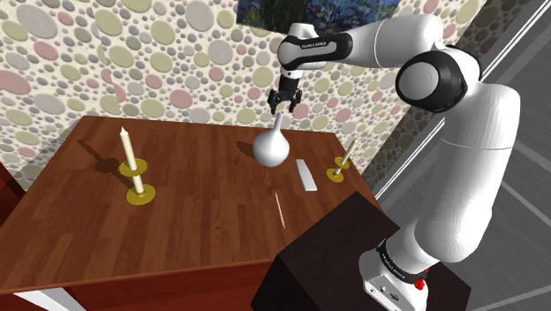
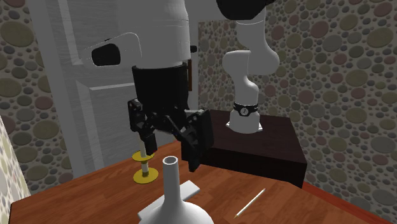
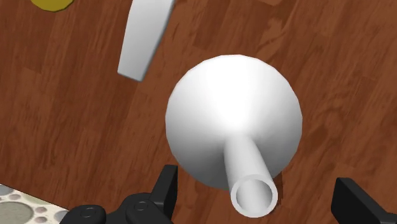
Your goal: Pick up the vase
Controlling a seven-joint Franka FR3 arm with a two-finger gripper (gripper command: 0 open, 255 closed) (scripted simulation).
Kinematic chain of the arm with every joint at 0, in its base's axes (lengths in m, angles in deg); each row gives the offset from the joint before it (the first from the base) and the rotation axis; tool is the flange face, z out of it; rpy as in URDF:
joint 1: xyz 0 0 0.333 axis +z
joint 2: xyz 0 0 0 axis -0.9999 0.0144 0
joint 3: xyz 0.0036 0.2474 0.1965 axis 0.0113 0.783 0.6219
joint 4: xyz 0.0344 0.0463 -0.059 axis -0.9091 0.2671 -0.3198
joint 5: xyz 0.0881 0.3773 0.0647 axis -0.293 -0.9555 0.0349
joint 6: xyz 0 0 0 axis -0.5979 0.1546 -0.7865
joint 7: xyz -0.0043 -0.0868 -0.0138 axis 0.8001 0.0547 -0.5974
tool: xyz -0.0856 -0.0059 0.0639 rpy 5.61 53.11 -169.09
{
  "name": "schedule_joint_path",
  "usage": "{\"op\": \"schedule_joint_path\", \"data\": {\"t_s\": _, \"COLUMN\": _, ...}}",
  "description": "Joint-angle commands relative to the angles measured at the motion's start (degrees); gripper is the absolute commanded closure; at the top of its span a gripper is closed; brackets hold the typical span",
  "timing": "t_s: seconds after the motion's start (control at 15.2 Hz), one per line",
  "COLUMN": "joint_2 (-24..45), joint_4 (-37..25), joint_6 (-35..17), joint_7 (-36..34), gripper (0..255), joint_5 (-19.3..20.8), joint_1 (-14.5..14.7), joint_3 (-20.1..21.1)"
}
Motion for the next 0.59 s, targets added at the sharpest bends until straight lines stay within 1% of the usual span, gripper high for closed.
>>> {"op": "schedule_joint_path", "data": {"t_s": 0.0, "joint_2": 0.7, "joint_4": 0.6, "joint_6": -1.3, "joint_7": 0.0, "gripper": 0, "joint_5": -0.1, "joint_1": 0.0, "joint_3": 0.0}}
{"op": "schedule_joint_path", "data": {"t_s": 0.2, "joint_2": 1.1, "joint_4": 1.2, "joint_6": -2.3, "joint_7": 0.0, "gripper": 0, "joint_5": -0.1, "joint_1": 0.0, "joint_3": 0.1}}
{"op": "schedule_joint_path", "data": {"t_s": 0.26, "joint_2": 1.2, "joint_4": 1.2, "joint_6": -2.4, "joint_7": 0.1, "gripper": 255, "joint_5": -0.1, "joint_1": 0.0, "joint_3": 0.1}}
{"op": "schedule_joint_path", "data": {"t_s": 0.53, "joint_2": 1.2, "joint_4": 1.1, "joint_6": -2.3, "joint_7": 0.1, "gripper": 255, "joint_5": -0.1, "joint_1": 0.0, "joint_3": 0.1}}
